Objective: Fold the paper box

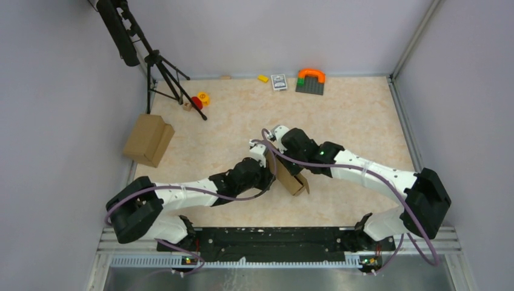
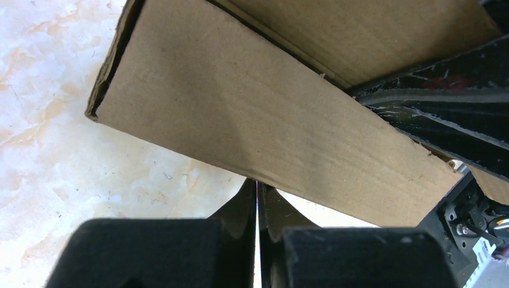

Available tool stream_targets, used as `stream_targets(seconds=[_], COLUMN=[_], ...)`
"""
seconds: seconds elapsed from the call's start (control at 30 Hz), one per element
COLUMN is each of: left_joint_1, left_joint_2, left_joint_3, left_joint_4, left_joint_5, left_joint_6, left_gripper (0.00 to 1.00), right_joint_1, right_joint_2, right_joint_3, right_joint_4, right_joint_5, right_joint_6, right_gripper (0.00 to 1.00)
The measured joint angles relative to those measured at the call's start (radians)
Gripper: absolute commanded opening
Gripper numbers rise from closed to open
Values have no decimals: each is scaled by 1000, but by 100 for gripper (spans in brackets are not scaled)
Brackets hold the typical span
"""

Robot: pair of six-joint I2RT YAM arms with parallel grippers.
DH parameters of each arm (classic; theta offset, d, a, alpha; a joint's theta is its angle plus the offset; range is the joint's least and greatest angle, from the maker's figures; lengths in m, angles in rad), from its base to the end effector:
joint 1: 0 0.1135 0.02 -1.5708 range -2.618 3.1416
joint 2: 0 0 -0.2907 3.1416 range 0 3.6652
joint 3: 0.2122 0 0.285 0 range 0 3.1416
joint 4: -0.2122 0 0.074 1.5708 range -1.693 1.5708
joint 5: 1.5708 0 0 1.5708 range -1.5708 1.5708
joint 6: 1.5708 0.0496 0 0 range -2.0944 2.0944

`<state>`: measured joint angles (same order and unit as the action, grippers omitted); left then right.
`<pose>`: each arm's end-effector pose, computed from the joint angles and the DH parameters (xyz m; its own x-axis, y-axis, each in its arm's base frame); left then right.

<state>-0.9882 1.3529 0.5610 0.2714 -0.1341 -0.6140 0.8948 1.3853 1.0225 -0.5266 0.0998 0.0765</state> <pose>0.1719 -0.2489 0.1800 -0.6637 -0.0305 -0.7474 0.4666 0.7641 -0.4455 0.2077 0.2511 0.2606 -0.5409 -0.5528 -0.6340 -0.6976 0.7159 -0.0290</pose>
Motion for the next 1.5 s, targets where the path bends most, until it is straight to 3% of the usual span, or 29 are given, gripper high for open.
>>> stream_targets(seconds=[0.53, 1.0, 1.37, 1.5], left_joint_1=[13, 58, 58, 58], left_joint_2=[-47, -49, 11, 30], left_joint_3=[51, 79, 94, 111], left_joint_4=[-136, -158, -151, -141], left_joint_5=[10, 70, 121, 147], left_joint_6=[0, -23, -38, -39], left_gripper=[0, 13, 9, 9], right_joint_1=[-76, -95, -153, -159], right_joint_2=[-21, -98, -147, -146], right_joint_3=[-55, -60, -138, -159], right_joint_4=[-20, -43, 19, 47], right_joint_5=[-53, -49, -155, -185], right_joint_6=[233, 268, 290, 296], right_gripper=[23, 41, 41, 36])
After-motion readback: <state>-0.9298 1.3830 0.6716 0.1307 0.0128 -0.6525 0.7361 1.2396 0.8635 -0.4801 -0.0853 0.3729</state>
